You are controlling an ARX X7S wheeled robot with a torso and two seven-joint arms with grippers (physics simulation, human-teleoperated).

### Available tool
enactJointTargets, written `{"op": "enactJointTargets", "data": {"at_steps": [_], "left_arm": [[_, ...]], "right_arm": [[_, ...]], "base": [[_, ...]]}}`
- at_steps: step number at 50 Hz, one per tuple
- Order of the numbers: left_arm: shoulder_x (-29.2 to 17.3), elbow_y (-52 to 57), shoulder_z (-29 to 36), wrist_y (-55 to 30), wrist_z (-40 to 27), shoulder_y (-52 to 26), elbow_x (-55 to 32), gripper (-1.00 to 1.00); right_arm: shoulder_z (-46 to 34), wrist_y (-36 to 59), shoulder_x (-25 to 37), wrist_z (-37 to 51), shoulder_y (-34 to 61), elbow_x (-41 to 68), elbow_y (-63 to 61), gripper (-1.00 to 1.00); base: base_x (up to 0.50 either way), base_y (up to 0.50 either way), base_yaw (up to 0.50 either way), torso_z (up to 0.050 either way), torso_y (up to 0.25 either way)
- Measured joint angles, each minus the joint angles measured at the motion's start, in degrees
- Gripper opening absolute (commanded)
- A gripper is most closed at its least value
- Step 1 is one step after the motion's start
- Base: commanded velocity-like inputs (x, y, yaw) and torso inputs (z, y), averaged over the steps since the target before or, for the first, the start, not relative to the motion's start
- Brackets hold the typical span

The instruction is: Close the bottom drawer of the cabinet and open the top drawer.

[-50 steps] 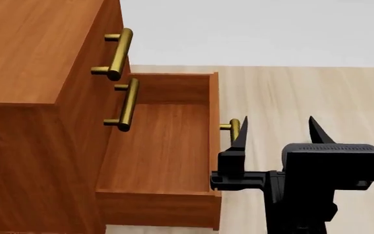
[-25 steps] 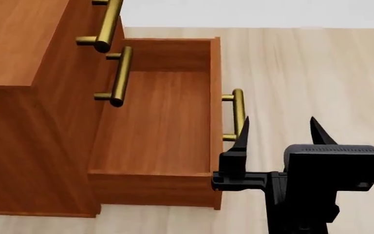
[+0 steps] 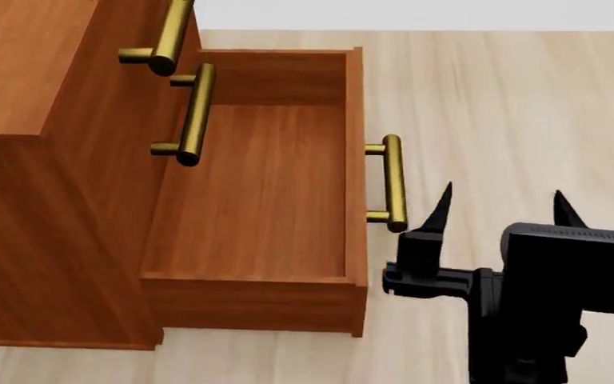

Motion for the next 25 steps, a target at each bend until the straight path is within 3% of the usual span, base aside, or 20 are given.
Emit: {"op": "enactJointTargets", "data": {"at_steps": [25], "left_arm": [[-0.35,-0.31,0.50,0.12,-0.40,-0.38,-0.27,1.00]], "right_arm": [[1.06,-1.95,0.33,1.34,4.90,-2.53,15.70,1.00]], "base": [[0.00,0.00,0.00,0.000,0.000]]}}
